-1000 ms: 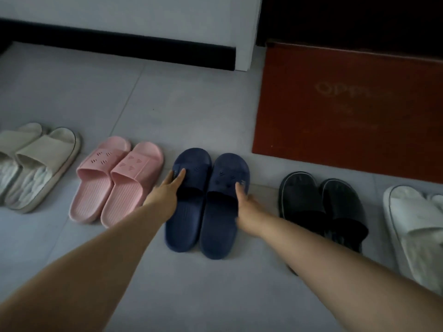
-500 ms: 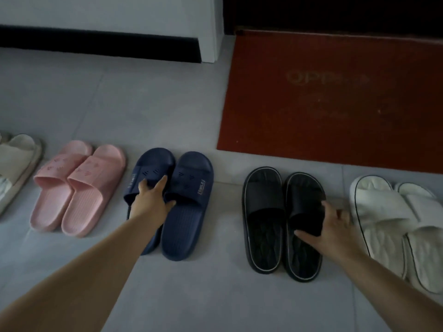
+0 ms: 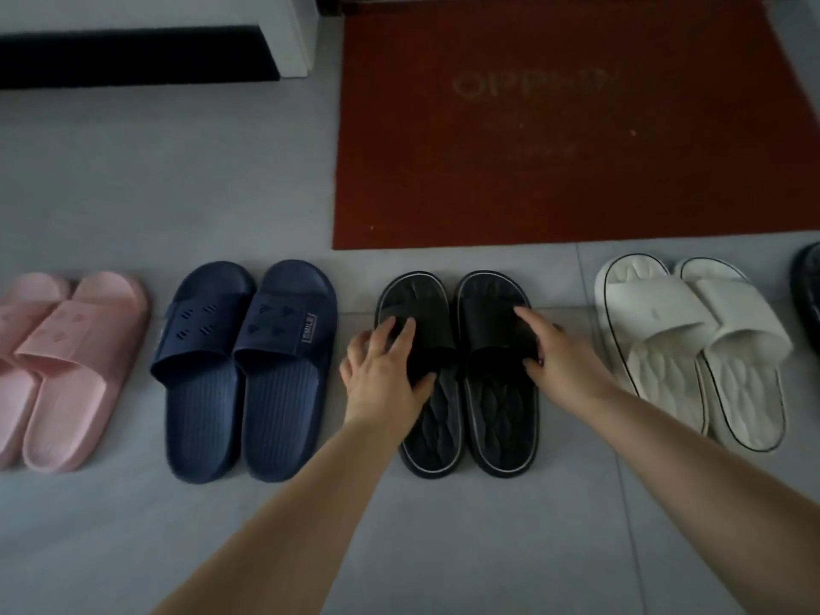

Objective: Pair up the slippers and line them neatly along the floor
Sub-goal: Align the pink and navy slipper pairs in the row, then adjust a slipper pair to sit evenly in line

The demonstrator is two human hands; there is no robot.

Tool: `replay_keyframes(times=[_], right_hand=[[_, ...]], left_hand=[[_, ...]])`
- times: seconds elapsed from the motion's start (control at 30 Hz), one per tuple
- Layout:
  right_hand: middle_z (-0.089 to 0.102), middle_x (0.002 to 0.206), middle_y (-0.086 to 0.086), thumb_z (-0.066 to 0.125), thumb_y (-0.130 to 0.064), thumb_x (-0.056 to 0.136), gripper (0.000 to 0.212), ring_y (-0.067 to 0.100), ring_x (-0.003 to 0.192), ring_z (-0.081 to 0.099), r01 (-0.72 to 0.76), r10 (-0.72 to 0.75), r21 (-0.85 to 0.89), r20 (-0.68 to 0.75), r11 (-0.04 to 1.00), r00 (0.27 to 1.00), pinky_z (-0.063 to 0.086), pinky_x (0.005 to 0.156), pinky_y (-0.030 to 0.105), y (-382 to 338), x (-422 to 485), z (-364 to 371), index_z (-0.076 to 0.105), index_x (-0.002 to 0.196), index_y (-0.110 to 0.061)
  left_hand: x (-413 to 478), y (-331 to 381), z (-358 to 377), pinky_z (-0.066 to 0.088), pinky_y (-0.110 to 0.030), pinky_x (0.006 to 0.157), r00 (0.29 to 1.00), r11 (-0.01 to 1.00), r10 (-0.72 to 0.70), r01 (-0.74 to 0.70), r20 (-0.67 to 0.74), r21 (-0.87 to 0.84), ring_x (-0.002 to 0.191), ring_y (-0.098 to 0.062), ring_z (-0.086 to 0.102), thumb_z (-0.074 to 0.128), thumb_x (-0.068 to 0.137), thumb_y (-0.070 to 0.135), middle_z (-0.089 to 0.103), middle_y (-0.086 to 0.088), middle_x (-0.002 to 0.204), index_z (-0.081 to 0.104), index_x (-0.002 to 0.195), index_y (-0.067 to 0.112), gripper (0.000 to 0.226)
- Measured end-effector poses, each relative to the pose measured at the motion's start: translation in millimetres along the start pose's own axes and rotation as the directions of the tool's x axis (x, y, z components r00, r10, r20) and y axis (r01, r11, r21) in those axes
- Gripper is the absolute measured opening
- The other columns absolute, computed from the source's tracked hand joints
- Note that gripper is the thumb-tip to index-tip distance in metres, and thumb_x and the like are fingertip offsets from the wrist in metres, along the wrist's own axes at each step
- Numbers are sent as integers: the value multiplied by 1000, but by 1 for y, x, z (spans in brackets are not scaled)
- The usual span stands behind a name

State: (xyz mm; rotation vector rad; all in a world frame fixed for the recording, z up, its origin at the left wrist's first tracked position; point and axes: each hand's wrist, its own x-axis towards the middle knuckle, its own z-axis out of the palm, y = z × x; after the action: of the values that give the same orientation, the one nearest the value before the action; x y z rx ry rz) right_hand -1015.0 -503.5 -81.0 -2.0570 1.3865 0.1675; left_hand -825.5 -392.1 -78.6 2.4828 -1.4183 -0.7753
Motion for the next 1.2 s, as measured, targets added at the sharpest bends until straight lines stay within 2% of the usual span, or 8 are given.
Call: replay_keyframes(times=[0.27,0.57,0.67,0.77,0.83,0.93,1.03,1.2], right_hand=[[41,56,-5,46,-27,93,68,11,48,41,2,2,-126,35,992,999,33,50,29,15,6,-7,5,147,-34],[51,69,2,52,-22,90,72,21,64,52,5,-4,-41,29,999,1000,43,62,33,10,1,-9,9,147,-32],[57,109,11,62,-18,81,65,31,92,60,-70,76,36,-231,997,970,48,77,38,37,-18,-26,31,138,-22],[50,117,16,66,-14,74,46,31,101,51,-277,377,256,-588,926,716,44,82,35,95,-41,-58,49,117,-12],[53,119,22,66,-16,76,44,35,110,49,-465,561,313,-479,828,675,42,90,38,137,-46,-76,51,115,-2],[60,109,19,70,-20,78,28,33,103,58,-472,604,446,-219,761,766,44,84,34,159,-37,-78,60,98,-2],[61,85,17,63,-20,84,15,32,83,59,-401,544,413,-327,818,773,38,68,29,152,-28,-61,60,75,-9],[64,98,22,55,-19,88,20,37,90,59,-422,544,351,-434,836,718,38,69,31,141,-32,-41,63,78,-4]], left_hand=[[23,4,6,35,-38,109,999,988,31,-35,-26,-150,135,-27,35,49,93,12,30,-1,153,36,141,31,53],[23,10,0,34,-41,111,1000,989,23,-22,3,-149,135,-30,35,51,92,10,27,-2,154,33,143,28,57],[20,20,-1,22,-47,115,999,997,47,-46,-11,65,136,-33,29,57,85,11,28,-3,153,25,145,30,71],[16,44,1,6,-50,118,989,982,141,-135,-39,132,140,-28,21,59,81,20,31,2,151,23,145,33,74],[15,68,8,1,-47,118,974,970,228,-227,0,90,142,-24,18,57,84,24,31,6,151,24,144,35,69],[23,92,21,3,-46,118,954,951,289,-295,72,94,143,-23,16,53,90,29,25,8,153,22,145,36,63],[38,93,24,17,-42,117,966,968,240,-246,99,52,139,-25,26,57,89,24,28,5,153,27,144,33,63],[44,85,21,16,-40,118,954,957,276,-284,113,54,138,-23,30,56,89,17,30,6,152,34,142,30,58]])
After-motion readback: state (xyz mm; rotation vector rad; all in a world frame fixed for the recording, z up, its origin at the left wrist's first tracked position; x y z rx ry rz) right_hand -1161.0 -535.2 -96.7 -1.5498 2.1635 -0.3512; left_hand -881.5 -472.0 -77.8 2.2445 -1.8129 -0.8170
